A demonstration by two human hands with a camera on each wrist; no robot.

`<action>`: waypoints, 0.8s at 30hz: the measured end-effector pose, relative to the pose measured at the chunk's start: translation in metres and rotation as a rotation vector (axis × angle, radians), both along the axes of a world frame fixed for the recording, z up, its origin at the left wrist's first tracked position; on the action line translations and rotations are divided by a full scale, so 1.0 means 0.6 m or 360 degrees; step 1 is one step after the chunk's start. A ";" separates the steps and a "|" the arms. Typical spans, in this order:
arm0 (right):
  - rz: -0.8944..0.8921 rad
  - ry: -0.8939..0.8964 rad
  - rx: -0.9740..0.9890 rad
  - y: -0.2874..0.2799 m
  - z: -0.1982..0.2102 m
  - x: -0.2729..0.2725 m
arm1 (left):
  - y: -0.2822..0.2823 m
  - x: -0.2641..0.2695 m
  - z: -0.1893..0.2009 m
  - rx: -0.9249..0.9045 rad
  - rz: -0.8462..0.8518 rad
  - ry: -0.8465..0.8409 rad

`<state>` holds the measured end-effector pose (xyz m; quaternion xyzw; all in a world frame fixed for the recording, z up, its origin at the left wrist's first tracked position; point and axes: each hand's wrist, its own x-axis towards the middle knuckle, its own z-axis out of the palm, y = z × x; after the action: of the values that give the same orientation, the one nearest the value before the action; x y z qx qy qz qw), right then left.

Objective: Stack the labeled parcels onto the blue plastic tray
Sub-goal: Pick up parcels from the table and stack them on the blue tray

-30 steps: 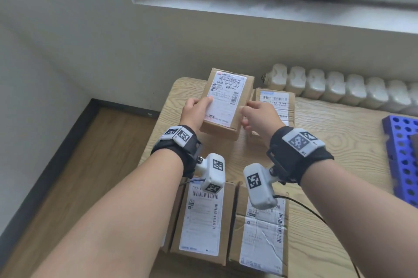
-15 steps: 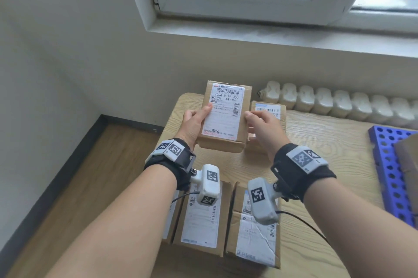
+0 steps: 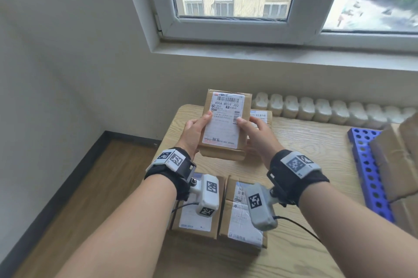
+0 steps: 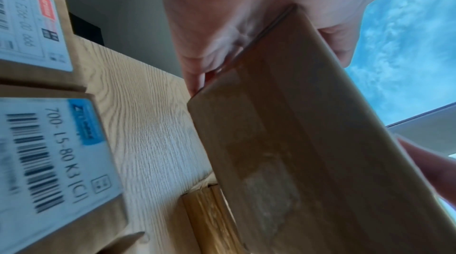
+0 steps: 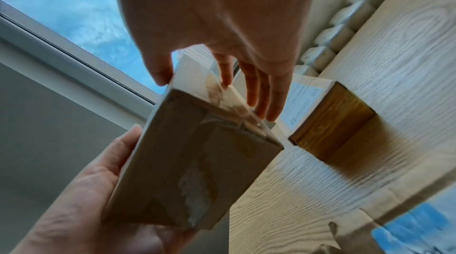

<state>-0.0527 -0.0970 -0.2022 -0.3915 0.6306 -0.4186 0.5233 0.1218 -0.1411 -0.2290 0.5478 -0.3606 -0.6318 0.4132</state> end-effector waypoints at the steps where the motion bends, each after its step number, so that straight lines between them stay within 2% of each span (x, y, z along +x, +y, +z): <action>1: -0.0018 0.0003 -0.0018 0.010 0.002 -0.001 | 0.011 -0.001 0.006 -0.0013 -0.0026 0.0007; 12: -0.0307 0.0013 -0.0073 0.196 0.017 0.001 | 0.166 -0.025 0.041 -0.0151 -0.0349 -0.0027; 16: -0.0449 0.0007 -0.0110 0.269 0.038 -0.035 | 0.219 -0.072 0.071 -0.0202 -0.0507 -0.0027; 24: -0.0681 -0.0024 -0.0301 0.390 0.108 -0.121 | 0.298 -0.193 0.153 -0.0306 -0.0694 0.0184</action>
<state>-0.1256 0.1371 -0.1373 -0.2931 0.6533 -0.5801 0.3882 0.0062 0.0375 -0.1372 0.3782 -0.5046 -0.6991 0.3371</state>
